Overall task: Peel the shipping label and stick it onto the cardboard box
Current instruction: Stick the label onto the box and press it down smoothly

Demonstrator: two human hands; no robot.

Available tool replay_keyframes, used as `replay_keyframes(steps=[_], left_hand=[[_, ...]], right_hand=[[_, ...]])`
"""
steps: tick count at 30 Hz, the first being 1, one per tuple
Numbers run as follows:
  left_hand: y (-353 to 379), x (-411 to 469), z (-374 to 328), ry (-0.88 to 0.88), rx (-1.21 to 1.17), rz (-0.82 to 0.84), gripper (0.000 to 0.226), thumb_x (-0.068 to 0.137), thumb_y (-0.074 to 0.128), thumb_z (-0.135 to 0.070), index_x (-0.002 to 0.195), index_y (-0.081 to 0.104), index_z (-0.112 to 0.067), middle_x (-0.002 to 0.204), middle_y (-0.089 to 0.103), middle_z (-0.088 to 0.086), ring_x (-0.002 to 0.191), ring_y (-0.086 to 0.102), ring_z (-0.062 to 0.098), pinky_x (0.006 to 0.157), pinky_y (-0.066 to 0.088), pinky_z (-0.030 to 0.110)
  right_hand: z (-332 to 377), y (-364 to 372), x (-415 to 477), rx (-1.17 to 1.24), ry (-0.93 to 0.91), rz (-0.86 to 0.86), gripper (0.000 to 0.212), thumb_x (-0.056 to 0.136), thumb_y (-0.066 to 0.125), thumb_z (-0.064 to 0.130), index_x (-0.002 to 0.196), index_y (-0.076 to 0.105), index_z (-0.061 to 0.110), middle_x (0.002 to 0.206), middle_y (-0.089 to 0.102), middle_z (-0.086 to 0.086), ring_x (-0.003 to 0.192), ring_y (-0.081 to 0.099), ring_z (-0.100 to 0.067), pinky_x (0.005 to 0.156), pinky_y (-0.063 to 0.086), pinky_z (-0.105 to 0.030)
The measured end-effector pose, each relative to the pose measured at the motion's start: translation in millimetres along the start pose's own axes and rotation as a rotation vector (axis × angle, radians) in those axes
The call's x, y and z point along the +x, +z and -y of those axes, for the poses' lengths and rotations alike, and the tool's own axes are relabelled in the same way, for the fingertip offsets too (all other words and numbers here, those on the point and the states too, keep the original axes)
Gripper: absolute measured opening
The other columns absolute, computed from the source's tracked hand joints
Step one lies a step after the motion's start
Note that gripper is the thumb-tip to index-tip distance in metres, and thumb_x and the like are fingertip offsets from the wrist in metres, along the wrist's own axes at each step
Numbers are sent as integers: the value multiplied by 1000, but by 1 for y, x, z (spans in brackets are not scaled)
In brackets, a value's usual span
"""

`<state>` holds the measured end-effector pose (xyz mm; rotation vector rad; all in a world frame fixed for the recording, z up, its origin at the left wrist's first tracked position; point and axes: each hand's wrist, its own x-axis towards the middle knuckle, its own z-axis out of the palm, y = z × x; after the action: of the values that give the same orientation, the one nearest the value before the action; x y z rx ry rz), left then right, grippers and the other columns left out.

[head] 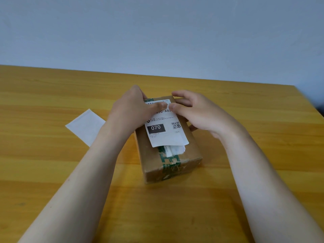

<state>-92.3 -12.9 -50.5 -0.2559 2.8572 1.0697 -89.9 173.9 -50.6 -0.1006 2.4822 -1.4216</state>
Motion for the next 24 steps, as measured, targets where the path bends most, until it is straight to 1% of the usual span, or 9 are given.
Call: replay_keyframes(steps=[2,3,5,7,9,12,18,22,24], left_hand=[[0,2,1,-8,-1,-16,51,83,71,-64,101,50,-22,91,66,-3,84,65,19,65,51,36],[0,3,1,-10,5,-21,50,83,71,-64,99,50,-22,90,66,-4,83,65,19,65,51,36],[0,3,1,-7,19,-27,49,83,72,-64,100,52,-22,88,65,-5,82,66,19,66,52,37],[-1,3,1,1,15,-26,50,83,72,-63,102,53,-21,88,66,-4,84,66,20,70,55,40],[-1,3,1,12,16,-18,49,84,71,-63,104,55,-22,92,67,-4,85,67,20,72,55,40],[-1,1,0,51,26,30,53,79,73,-66,108,59,-23,98,68,-3,89,68,20,75,56,41],[3,1,-2,86,90,-6,50,84,64,-69,106,59,-23,96,66,-6,81,61,10,57,39,32],[1,1,-3,85,54,13,45,91,58,-65,111,63,-24,102,68,-5,88,64,16,59,42,32],[0,0,-4,106,25,38,55,86,61,-71,115,64,-24,112,66,-3,93,65,17,65,45,33]], right_hand=[[3,-1,-4,-48,0,69,83,92,74,52,163,33,37,154,51,19,113,62,3,81,53,-26],[5,-2,-7,-68,3,104,90,86,78,54,162,32,37,145,54,24,107,59,10,83,50,-23],[10,-3,-12,-95,28,153,80,82,83,53,149,42,44,107,57,36,85,57,16,80,50,-18],[14,0,-16,-121,49,171,64,80,85,54,126,40,52,90,55,36,82,60,13,85,54,-23],[13,3,-15,-139,48,163,65,79,85,56,124,40,49,98,61,31,91,65,6,90,57,-32],[9,7,-11,-128,55,115,80,78,85,59,145,43,45,111,68,24,95,74,-6,84,63,-41],[-3,4,-1,-65,41,12,61,89,76,56,144,52,44,105,79,15,82,78,-8,59,64,-37],[-7,6,3,-45,25,-84,49,95,68,57,139,59,39,97,79,12,69,76,-5,49,59,-29],[-8,6,5,-59,18,-136,45,97,65,58,136,62,36,94,78,10,63,75,-8,46,57,-28]])
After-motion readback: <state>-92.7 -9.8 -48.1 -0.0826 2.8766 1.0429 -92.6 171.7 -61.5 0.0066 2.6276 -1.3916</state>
